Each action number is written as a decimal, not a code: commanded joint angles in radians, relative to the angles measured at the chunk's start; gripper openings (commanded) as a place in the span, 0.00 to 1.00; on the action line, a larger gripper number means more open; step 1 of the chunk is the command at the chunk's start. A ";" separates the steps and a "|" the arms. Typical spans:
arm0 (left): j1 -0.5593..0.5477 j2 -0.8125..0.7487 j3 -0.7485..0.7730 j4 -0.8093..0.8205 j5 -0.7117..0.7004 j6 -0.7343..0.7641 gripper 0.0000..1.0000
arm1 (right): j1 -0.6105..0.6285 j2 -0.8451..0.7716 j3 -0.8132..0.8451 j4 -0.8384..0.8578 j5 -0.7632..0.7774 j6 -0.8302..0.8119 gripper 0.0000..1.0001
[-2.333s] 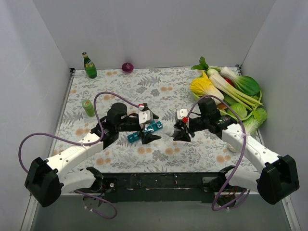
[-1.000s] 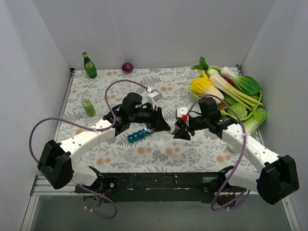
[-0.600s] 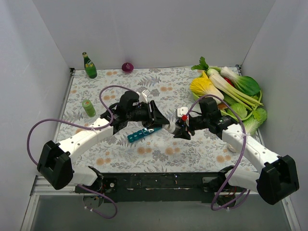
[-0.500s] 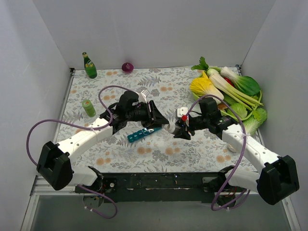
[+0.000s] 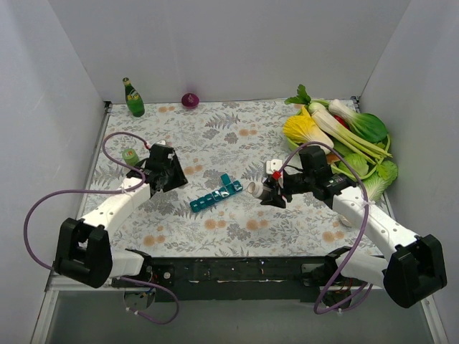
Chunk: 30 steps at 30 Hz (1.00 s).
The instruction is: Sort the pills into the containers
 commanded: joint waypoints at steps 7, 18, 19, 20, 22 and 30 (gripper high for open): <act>0.140 0.239 -0.043 0.051 -0.320 0.075 0.19 | -0.011 -0.037 -0.006 0.040 -0.022 0.016 0.01; 0.144 0.122 -0.004 -0.018 -0.239 0.072 0.87 | -0.020 -0.055 -0.024 0.055 -0.045 0.017 0.01; 0.144 0.102 -0.001 -0.023 -0.214 0.093 0.89 | -0.020 -0.052 -0.024 0.055 -0.052 0.019 0.01; 0.144 0.074 -0.001 -0.026 -0.139 0.105 0.90 | -0.022 -0.054 -0.023 0.054 -0.064 0.019 0.01; 0.144 -0.013 -0.007 -0.011 -0.030 0.161 0.93 | -0.020 -0.052 -0.019 0.051 -0.075 0.016 0.01; 0.118 -0.392 -0.197 0.458 0.851 0.250 0.98 | -0.022 -0.040 -0.016 0.058 -0.141 0.047 0.02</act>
